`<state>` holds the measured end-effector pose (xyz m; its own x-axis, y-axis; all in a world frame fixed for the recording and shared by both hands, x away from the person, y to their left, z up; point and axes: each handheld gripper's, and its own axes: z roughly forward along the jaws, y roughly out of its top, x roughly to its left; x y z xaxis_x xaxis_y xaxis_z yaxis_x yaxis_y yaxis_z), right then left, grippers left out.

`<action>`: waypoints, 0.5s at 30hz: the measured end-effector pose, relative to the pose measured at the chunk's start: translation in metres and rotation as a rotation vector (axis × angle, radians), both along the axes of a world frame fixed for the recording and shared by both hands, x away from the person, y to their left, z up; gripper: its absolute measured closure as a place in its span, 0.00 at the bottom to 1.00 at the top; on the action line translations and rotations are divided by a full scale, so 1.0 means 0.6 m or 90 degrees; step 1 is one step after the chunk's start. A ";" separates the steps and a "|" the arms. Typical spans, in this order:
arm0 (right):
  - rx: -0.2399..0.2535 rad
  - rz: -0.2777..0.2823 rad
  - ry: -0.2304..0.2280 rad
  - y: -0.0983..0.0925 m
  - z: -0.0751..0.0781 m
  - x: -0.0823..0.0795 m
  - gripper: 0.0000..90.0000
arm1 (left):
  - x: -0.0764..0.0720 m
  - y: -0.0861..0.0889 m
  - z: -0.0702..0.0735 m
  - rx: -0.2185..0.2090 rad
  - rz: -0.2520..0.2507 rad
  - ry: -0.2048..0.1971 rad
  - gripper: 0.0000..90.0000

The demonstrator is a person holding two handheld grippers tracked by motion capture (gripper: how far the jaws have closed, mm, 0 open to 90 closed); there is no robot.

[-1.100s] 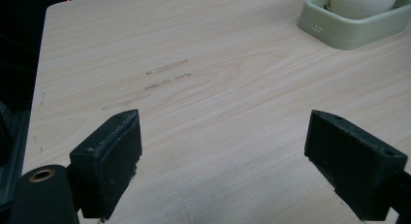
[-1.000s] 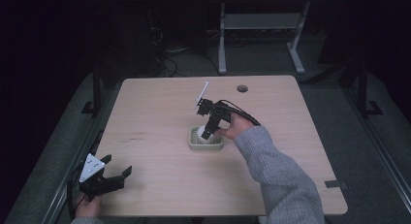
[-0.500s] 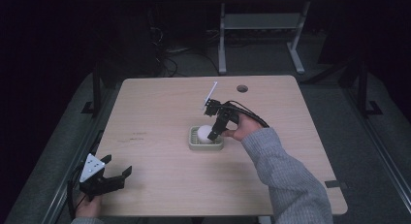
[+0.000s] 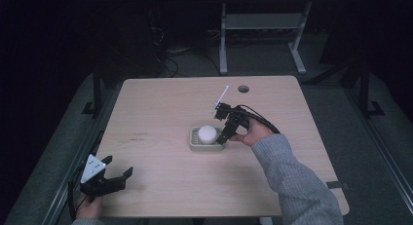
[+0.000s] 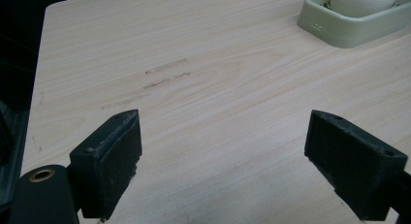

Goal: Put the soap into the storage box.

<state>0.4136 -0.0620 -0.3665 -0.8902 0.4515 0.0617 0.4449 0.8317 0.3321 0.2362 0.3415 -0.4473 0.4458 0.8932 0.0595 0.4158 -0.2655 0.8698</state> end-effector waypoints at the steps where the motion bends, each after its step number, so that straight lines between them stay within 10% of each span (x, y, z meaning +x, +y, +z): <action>1: -0.004 -0.002 0.002 -0.002 -0.001 -0.001 0.22 | 0.000 0.000 0.000 0.000 0.000 0.000 0.14; 15: -0.004 -0.012 0.002 -0.033 -0.009 -0.020 0.23 | 0.000 -0.001 0.000 0.004 -0.002 0.002 0.14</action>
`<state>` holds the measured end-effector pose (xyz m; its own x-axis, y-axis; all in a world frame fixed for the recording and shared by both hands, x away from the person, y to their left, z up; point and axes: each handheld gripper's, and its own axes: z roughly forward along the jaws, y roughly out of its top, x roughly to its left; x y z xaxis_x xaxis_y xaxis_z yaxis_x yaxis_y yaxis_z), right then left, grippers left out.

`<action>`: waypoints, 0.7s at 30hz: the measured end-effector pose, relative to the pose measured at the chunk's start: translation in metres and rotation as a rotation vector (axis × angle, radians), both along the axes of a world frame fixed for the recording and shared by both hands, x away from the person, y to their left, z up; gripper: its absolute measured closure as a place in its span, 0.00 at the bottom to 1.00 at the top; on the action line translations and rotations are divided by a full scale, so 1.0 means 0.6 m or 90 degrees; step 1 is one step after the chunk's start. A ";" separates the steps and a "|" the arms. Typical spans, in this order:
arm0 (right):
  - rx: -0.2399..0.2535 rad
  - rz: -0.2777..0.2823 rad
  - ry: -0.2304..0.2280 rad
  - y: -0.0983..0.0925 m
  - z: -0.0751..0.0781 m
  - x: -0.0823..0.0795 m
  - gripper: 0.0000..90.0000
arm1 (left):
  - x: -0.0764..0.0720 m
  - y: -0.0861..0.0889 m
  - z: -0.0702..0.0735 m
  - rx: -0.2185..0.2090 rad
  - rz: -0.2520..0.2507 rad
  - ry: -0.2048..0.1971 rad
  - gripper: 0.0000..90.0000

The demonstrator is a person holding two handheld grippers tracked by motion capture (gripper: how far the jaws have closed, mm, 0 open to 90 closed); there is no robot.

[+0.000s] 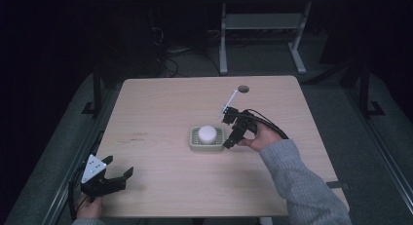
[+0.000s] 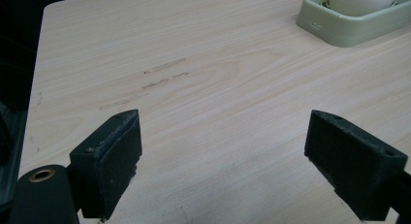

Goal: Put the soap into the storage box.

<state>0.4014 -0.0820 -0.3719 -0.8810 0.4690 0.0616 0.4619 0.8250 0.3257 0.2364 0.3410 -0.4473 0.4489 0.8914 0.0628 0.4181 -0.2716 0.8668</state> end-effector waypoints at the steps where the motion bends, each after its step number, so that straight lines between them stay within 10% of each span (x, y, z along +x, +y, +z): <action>1: 0.002 -0.001 -0.003 -0.002 0.000 -0.002 0.23 | 0.000 0.000 0.000 0.000 0.000 0.000 0.14; 21: 0.017 -0.028 0.008 -0.059 -0.017 -0.034 0.23 | 0.000 -0.001 -0.001 0.000 0.000 0.002 0.14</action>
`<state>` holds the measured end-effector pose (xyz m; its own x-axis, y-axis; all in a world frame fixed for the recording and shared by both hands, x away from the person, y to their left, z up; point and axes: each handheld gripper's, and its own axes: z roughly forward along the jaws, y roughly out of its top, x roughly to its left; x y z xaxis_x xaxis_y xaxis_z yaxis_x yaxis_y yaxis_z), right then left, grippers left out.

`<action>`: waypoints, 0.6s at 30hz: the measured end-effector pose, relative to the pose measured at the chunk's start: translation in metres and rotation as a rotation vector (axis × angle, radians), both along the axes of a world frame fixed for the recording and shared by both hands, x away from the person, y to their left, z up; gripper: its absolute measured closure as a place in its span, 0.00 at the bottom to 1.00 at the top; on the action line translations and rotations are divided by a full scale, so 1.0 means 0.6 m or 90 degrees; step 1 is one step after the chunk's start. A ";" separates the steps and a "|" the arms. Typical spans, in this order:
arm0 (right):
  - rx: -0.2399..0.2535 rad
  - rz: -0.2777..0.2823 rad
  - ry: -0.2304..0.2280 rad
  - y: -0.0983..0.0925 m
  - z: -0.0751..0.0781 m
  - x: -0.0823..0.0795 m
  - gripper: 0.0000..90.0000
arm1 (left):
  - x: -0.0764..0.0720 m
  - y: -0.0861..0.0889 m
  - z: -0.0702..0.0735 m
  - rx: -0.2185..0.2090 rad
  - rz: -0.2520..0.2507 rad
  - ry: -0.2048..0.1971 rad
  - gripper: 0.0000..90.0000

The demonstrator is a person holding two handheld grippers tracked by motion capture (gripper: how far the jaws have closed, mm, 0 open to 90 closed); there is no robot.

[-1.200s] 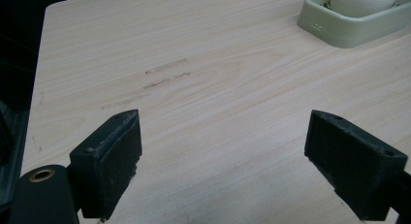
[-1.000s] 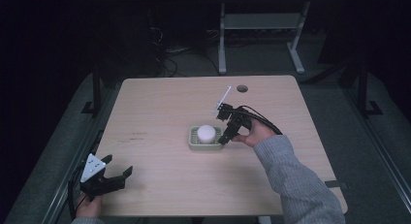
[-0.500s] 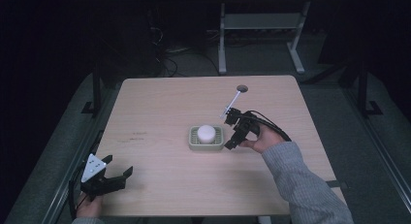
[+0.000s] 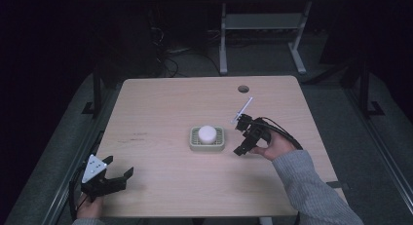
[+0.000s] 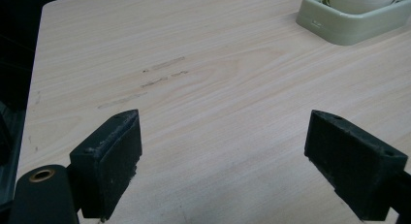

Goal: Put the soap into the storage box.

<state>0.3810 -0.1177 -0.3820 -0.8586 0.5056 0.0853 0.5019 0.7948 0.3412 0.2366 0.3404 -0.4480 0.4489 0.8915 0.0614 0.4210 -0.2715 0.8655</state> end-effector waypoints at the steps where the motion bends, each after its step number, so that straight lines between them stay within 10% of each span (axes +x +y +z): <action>1: 0.001 -0.003 0.000 -0.002 0.000 -0.002 0.23 | 0.000 -0.001 0.000 -0.002 0.001 0.001 0.14; 18: 0.011 -0.037 0.011 -0.057 -0.029 -0.026 0.24 | 0.001 -0.004 -0.001 -0.001 -0.003 0.000 0.14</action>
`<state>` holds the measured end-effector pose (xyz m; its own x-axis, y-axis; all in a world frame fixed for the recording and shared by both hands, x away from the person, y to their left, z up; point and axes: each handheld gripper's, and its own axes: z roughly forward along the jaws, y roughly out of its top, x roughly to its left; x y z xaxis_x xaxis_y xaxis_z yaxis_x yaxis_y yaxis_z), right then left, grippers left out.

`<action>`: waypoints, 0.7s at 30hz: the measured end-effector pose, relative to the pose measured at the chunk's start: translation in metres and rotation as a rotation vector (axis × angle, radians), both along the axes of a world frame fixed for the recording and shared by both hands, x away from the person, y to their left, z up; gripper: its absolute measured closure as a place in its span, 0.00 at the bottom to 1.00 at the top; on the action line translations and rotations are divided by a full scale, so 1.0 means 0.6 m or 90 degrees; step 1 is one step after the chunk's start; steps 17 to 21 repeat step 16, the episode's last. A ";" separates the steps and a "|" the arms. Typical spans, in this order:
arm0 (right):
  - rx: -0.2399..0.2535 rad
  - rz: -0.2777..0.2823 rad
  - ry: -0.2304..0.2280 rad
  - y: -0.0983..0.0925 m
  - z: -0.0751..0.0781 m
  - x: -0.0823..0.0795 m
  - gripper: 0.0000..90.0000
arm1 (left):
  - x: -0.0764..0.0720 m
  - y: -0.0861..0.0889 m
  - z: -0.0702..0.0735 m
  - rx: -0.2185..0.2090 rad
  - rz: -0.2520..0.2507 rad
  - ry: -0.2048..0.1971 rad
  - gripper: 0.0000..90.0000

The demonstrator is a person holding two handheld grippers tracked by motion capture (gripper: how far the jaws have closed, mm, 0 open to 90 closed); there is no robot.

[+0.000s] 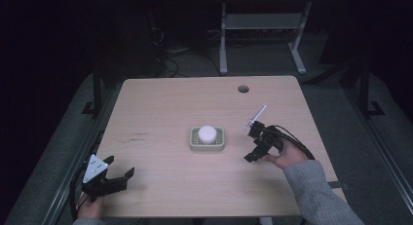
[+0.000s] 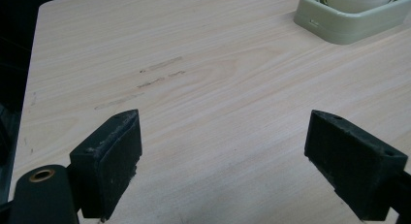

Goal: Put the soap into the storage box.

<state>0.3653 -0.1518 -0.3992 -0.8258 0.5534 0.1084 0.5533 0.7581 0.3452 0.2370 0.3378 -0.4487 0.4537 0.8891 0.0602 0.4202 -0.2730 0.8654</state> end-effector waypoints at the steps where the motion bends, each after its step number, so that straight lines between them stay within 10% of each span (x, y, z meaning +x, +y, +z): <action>1: 0.007 -0.003 0.001 -0.004 -0.001 -0.002 0.24 | 0.000 0.000 0.000 0.000 0.000 0.001 0.14; 21: 0.038 -0.037 -0.002 -0.056 -0.029 -0.047 0.23 | 0.001 -0.003 -0.001 0.007 -0.005 0.003 0.14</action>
